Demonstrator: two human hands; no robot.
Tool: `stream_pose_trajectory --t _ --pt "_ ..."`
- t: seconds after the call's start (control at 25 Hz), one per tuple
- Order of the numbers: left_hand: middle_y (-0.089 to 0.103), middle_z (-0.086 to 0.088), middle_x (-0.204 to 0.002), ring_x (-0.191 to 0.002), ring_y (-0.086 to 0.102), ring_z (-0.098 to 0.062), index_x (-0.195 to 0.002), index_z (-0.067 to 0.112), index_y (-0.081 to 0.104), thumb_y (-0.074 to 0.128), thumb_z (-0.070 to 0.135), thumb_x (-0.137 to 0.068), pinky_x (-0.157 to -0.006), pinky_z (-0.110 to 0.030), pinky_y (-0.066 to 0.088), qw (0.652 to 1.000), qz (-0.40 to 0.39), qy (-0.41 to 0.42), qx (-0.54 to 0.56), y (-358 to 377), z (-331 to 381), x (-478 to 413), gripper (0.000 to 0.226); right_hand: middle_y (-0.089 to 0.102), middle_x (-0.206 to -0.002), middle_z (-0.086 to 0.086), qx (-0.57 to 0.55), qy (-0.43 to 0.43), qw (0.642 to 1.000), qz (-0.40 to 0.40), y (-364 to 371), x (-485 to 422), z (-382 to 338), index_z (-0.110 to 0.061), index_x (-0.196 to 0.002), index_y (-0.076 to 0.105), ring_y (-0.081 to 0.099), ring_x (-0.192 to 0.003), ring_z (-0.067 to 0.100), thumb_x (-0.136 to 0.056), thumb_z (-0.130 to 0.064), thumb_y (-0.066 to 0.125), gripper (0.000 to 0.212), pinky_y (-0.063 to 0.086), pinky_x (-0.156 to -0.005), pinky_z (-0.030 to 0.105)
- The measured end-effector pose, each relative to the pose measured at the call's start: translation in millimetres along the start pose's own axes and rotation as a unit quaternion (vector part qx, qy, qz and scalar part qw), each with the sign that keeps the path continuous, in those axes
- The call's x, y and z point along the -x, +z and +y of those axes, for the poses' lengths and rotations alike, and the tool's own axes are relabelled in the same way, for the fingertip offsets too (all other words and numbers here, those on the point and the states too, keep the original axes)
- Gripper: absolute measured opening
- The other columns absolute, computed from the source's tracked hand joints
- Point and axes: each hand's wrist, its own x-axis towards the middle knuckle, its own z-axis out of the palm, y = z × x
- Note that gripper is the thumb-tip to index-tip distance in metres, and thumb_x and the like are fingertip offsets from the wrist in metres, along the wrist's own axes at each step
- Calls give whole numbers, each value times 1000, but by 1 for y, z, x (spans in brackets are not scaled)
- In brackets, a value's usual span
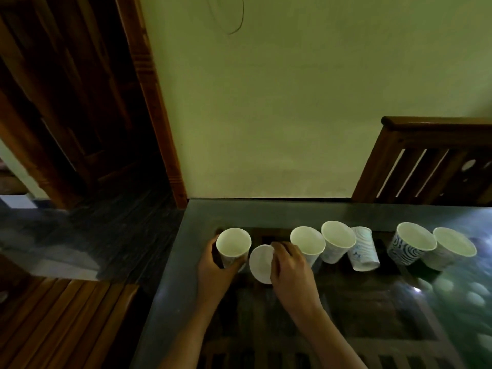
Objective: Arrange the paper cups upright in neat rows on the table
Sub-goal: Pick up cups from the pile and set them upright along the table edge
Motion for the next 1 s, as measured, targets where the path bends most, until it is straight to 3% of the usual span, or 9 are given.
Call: stream_pose_trajectory --t 0.12,0.2,0.32,0.44,0.48,0.6,0.72,0.8,1.0 --pt "52 2 -124 -113 48 -13 -124 18 47 81 12 -65 -88 -23 46 1000 9 9 12 -7 -1 11 68 64 -113 10 -95 88 991 17 -7 -5 -6 -7 -115 61 63 -99 23 -88 -11 60 28 52 -83 31" --pt "50 6 -119 -110 45 -9 -122 20 47 80 9 -66 -76 -8 39 1000 8 12 19 -10 0 14 66 63 -113 6 -126 121 984 18 -6 -7 -3 -9 -116 59 61 -100 18 -94 -15 50 24 48 -82 22" --pt "49 7 -117 -110 45 -8 -124 17 47 80 10 -67 -72 -6 36 1000 4 8 22 -12 -1 16 66 64 -106 1 -208 162 964 20 -5 -1 -3 -13 -109 60 61 -102 16 -94 -27 52 22 45 -78 14" --pt "51 6 -116 -108 47 -8 -120 20 48 81 9 -65 -73 -6 37 1000 10 12 16 -15 -3 20 64 51 -125 -6 -344 197 916 -60 0 14 -1 -19 -133 44 50 -116 11 -76 -55 64 70 45 -95 27" --pt "52 5 -116 -108 48 -9 -119 19 49 81 9 -64 -73 -6 38 1000 14 16 11 -15 -5 21 64 46 -129 -12 -356 189 912 -77 2 19 -1 -23 -138 36 46 -117 6 -66 -58 71 87 41 -98 26" --pt "52 7 -114 -107 48 -8 -118 20 50 82 9 -64 -72 -5 37 1000 18 11 7 -17 -5 23 63 38 -127 -25 -337 143 927 -78 14 29 -1 -28 -140 23 35 -115 -11 -55 -46 83 106 29 -95 5" --pt "52 6 -116 -109 46 -8 -119 20 51 82 11 -64 -82 -14 40 1000 10 4 8 -19 -4 28 64 47 -128 -11 -334 163 928 -28 22 28 3 -22 -132 36 43 -119 3 -64 -20 84 84 36 -94 11" --pt "52 4 -122 -112 45 -9 -124 18 50 82 13 -65 -87 -23 41 1000 2 -10 2 -24 -3 35 67 51 -123 -9 -338 168 926 -23 18 32 2 -23 -123 44 49 -117 10 -65 -17 83 70 42 -92 17" --pt "50 -3 -132 -118 45 -15 -127 19 48 82 17 -66 -91 -28 40 999 -3 -31 -15 -34 19 77 70 52 -113 -20 -351 182 918 14 -24 72 -7 -27 -119 44 52 -104 -1 -65 -15 83 68 42 -76 0"
